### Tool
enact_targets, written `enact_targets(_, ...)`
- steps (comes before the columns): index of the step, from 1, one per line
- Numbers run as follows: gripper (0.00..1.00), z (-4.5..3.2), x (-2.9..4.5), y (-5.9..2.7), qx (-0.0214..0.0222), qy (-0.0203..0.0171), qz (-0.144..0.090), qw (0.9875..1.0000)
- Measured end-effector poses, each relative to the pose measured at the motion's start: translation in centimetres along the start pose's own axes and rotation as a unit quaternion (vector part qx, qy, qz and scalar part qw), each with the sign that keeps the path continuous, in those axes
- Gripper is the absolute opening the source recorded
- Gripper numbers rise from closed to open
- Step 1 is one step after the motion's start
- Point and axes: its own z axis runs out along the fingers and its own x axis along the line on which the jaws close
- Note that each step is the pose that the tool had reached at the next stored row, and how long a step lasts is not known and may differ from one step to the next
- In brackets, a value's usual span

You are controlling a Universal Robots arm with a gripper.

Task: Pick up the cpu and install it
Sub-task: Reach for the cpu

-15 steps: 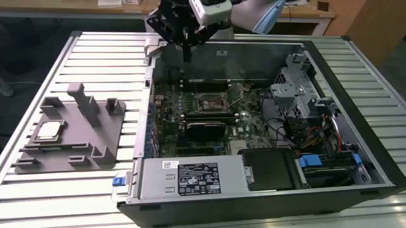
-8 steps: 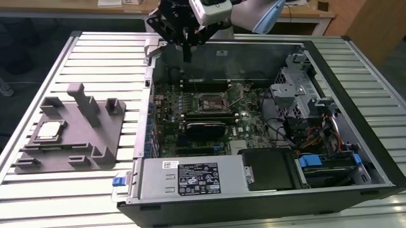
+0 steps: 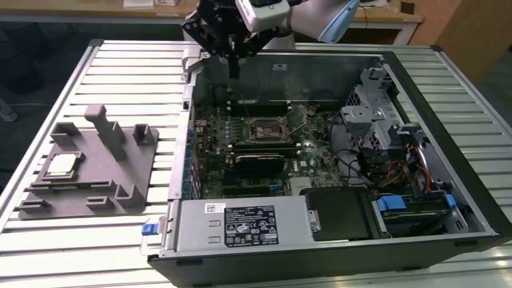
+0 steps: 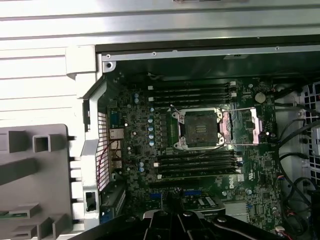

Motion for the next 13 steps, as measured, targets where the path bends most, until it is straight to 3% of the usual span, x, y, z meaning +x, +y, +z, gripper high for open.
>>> enact_targets(13,0.11,-0.02,1.44,-0.11,0.0,-0.0003,0.0,1.0)
